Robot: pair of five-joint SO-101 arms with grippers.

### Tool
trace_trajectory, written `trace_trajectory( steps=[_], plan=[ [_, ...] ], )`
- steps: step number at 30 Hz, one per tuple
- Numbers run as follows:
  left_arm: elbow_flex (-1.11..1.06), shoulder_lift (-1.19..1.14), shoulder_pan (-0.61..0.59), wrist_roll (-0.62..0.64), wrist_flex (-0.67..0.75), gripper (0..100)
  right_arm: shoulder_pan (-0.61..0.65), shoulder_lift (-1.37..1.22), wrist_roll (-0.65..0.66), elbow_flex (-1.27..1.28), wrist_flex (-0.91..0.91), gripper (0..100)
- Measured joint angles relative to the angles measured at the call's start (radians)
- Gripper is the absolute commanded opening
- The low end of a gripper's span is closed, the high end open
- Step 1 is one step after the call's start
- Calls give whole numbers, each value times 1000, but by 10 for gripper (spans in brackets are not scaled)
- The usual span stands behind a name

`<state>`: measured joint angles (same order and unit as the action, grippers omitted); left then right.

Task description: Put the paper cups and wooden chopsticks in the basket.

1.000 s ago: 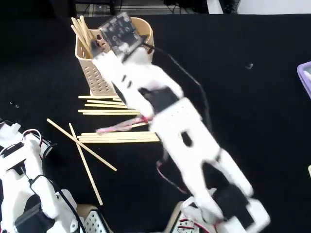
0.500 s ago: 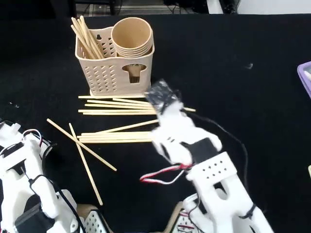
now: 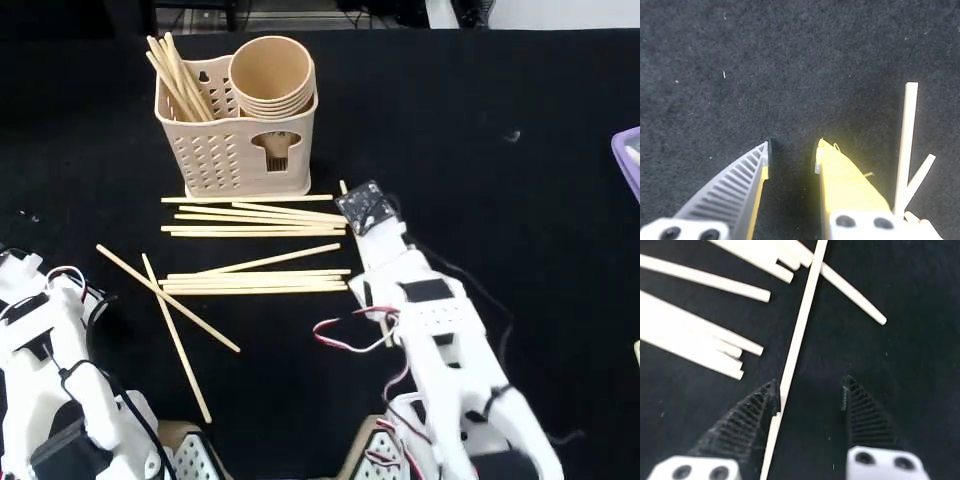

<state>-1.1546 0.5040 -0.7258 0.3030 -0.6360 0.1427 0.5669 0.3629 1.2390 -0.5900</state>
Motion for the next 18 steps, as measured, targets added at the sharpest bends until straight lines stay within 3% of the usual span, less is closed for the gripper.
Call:
trace_trajectory(
  steps=[8,13,18],
  plan=[
    [0,0,0,0,0,163,0,-209,0,-120,51,186],
    [0,0,0,0,0,163,0,-334,0,-209,31,5],
    [0,0,0,0,0,163,-3,-382,5,-281,-60,11]
  ],
)
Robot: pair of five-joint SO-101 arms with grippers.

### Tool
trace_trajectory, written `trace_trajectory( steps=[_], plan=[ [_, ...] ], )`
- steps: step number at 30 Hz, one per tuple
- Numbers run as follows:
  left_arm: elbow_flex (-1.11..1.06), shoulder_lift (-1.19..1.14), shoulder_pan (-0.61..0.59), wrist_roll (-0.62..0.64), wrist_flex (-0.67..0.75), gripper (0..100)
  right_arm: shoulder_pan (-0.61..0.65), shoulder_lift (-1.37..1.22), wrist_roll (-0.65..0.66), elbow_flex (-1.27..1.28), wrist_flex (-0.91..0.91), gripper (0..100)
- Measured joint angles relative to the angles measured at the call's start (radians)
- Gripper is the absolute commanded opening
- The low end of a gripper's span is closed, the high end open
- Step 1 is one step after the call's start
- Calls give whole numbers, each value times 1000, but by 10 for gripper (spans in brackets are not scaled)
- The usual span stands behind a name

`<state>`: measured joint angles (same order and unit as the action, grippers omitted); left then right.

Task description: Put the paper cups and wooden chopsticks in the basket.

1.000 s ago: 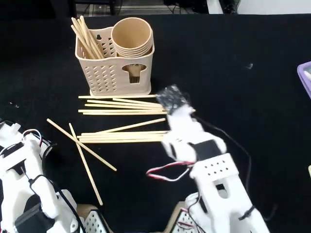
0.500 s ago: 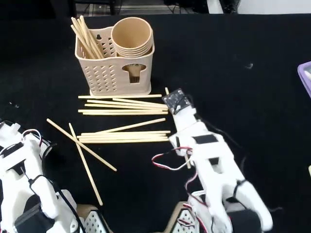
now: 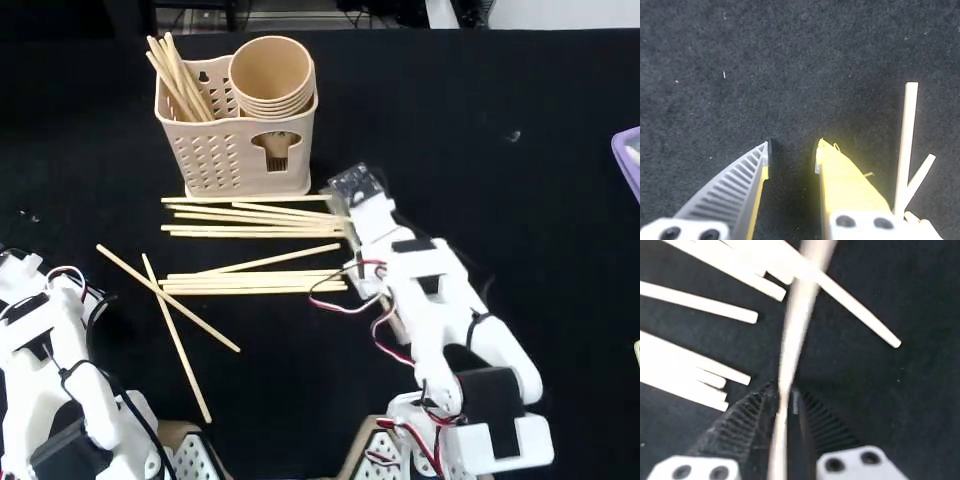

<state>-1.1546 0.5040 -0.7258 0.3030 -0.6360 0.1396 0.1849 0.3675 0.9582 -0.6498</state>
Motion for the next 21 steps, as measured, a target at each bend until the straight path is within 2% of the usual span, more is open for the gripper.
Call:
trace_trajectory(
  steps=[5,9,14,18,21],
  plan=[
    [0,0,0,0,0,163,-8,57,3,-100,-172,10],
    [0,0,0,0,0,163,-57,238,2,-236,-393,11],
    [0,0,0,0,0,163,-17,509,-25,-377,-618,11],
    [0,0,0,0,0,163,163,683,-169,-385,-563,11],
    [0,0,0,0,0,163,299,749,-290,-381,-368,11]
  ],
)
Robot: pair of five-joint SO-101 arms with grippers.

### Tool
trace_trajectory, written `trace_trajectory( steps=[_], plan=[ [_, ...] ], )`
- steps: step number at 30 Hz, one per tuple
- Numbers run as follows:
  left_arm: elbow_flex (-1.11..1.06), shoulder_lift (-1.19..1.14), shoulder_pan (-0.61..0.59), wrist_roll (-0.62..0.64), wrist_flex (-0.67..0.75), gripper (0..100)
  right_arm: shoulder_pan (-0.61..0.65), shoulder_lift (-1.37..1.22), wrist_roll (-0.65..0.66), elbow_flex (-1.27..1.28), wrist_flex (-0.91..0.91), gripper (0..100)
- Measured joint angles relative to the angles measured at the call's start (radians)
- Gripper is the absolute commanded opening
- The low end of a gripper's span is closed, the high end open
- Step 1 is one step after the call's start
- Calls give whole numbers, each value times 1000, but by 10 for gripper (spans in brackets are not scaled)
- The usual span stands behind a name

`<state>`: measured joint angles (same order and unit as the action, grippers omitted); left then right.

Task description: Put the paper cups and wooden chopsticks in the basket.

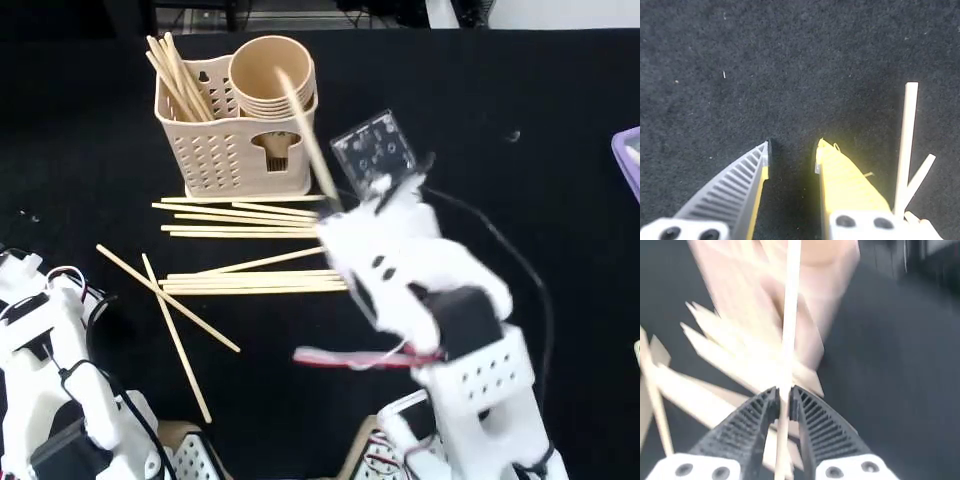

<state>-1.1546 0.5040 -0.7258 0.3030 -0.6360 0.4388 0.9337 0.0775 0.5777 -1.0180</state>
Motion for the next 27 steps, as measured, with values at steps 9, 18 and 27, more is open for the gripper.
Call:
trace_trajectory(
  steps=[9,18,27],
  plan=[
    [0,0,0,0,0,163,141,-173,-193,118,1025,11],
    [0,0,0,0,0,163,143,-756,-203,-310,1122,11],
    [0,0,0,0,0,163,130,-1077,-206,-555,993,13]
  ],
)
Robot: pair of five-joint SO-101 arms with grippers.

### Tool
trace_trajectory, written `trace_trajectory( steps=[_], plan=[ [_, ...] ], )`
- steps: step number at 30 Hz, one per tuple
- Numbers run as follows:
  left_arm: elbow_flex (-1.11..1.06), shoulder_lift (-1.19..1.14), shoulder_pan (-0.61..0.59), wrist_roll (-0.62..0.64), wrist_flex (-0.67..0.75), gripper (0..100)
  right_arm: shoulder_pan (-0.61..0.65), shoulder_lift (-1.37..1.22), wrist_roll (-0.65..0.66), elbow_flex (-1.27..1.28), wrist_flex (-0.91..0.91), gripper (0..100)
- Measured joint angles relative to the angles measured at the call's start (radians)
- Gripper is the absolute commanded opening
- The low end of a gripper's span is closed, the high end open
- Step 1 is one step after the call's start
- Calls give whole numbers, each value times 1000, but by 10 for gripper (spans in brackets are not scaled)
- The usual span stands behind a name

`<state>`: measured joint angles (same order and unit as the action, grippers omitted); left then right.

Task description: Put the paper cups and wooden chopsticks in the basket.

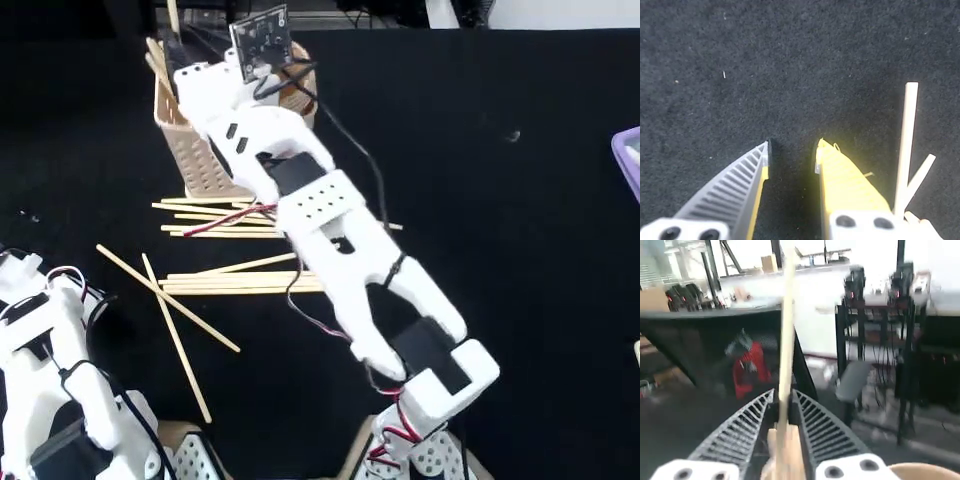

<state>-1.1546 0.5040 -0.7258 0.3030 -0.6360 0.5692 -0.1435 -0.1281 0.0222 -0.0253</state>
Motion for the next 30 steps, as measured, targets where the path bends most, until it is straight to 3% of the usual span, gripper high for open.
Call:
trace_trajectory(
  steps=[2,6,8,13,30],
  plan=[
    [0,0,0,0,0,163,-5,-2,0,2,-78,41],
    [0,0,0,0,0,163,-6,21,0,-25,-295,218],
    [0,0,0,0,0,163,-2,40,2,-38,-405,260],
    [0,0,0,0,0,163,-6,109,2,-92,-559,213],
    [0,0,0,0,0,163,-5,358,2,-103,-724,191]
  ],
)
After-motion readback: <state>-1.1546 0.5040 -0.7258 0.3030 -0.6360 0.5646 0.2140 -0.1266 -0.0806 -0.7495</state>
